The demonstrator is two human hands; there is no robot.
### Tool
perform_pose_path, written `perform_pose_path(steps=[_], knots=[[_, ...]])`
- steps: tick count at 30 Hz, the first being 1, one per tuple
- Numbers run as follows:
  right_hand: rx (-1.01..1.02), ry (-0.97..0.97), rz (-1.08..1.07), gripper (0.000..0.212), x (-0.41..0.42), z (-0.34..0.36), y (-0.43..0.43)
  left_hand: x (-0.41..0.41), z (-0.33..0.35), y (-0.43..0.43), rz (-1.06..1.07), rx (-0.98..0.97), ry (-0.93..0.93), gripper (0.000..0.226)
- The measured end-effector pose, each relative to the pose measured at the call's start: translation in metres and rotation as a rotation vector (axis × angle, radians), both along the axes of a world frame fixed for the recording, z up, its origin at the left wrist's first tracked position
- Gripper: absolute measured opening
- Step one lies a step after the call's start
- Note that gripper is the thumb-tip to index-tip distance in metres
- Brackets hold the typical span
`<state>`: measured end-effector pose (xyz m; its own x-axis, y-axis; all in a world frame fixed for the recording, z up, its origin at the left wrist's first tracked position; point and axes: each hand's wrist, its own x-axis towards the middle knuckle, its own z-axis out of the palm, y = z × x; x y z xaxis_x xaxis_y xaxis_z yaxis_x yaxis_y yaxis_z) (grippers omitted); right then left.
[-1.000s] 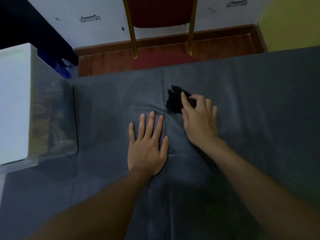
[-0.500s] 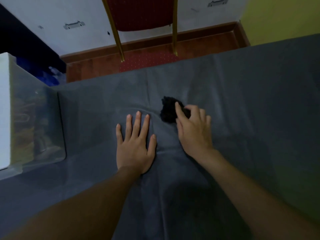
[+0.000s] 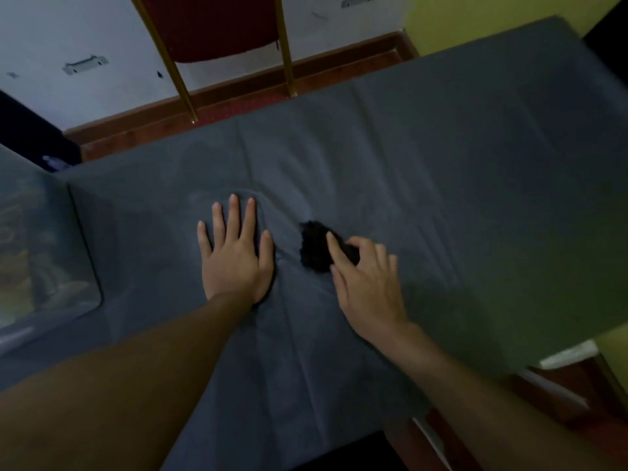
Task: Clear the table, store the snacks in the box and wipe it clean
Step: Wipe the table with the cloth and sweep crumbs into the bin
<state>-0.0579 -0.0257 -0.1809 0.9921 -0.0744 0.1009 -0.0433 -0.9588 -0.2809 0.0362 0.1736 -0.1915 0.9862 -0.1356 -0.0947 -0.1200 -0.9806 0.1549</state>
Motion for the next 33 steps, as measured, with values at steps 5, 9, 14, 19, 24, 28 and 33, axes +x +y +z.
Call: perform_pose_path(steps=[5, 9, 14, 19, 24, 28, 33], knots=[[-0.02, 0.018, -0.275, 0.051, 0.009, 0.003, -0.042, -0.003, 0.004, -0.006, 0.002, 0.014, -0.003, 0.059], [0.005, 0.045, -0.41, 0.051, -0.004, 0.004, -0.032, -0.002, 0.006, -0.008, -0.024, 0.093, 0.034, 0.061], [0.041, 0.009, -0.18, 0.048, -0.093, 0.003, -0.002, 0.002, 0.011, -0.013, -0.046, 0.092, 0.072, 0.062], [-0.037, -0.012, -0.185, 0.052, -0.104, 0.0, -0.042, -0.001, 0.017, -0.028, -0.133, -0.037, 0.076, 0.065], [-0.018, 0.035, -0.497, 0.05, -0.075, 0.003, -0.049, -0.006, 0.018, -0.082, -0.23, -0.107, 0.067, 0.062], [0.0, 0.017, -0.436, 0.052, -0.109, 0.003, -0.015, 0.001, 0.012, -0.112, -0.265, -0.094, 0.056, 0.062], [-0.034, 0.008, -0.198, 0.054, -0.121, 0.003, -0.037, 0.025, 0.006, -0.131, -0.241, -0.065, 0.052, 0.063]])
